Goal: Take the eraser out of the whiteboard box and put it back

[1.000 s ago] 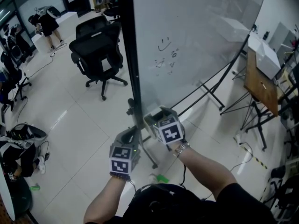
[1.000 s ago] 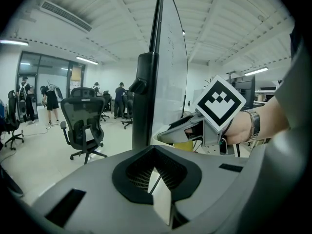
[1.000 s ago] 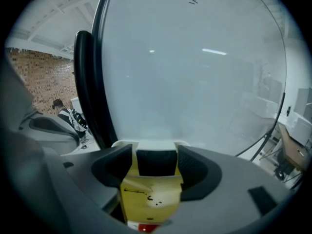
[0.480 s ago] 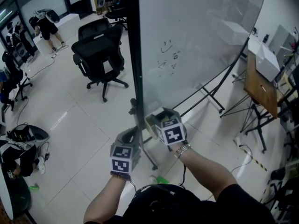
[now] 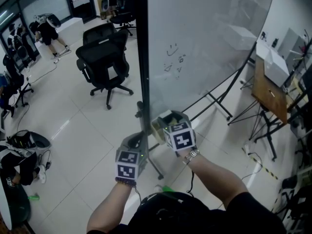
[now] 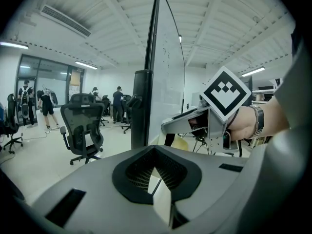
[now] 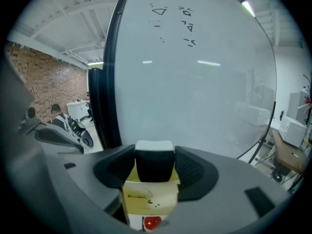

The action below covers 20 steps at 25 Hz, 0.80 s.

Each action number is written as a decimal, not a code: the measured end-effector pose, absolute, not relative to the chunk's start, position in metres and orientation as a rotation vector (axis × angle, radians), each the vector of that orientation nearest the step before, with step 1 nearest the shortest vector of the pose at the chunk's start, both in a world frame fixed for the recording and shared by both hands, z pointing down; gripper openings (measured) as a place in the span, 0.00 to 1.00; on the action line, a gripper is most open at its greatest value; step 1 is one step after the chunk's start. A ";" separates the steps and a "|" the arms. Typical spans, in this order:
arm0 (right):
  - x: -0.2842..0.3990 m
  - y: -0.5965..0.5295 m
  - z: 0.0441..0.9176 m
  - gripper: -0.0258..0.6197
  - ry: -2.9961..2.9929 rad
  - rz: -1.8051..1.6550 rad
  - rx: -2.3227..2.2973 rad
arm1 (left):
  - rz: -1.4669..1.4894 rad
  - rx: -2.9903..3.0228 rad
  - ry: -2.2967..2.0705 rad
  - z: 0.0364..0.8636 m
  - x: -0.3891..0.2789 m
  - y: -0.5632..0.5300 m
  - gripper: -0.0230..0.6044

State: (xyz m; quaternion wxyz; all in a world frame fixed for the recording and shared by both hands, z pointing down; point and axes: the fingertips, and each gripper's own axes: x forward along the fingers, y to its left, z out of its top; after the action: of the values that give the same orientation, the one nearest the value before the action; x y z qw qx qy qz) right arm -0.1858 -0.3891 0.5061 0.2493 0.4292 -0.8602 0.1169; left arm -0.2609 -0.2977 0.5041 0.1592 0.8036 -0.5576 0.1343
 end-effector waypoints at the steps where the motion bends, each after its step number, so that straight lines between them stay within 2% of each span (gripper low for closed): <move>1: -0.186 -0.389 0.501 0.48 -2.352 0.313 1.176 | 0.381 2.301 -1.594 0.502 -0.260 -0.297 0.04; 20: -0.170 -0.364 0.436 0.48 -2.477 0.233 1.211 | 0.367 2.332 -1.638 0.476 -0.240 -0.277 0.04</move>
State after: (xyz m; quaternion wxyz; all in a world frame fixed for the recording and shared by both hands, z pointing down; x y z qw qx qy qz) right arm -0.1704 -0.3642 0.4361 0.1864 0.4299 -0.8796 0.0826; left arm -0.2401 -0.2772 0.4757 0.1336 0.8043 -0.5650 0.1267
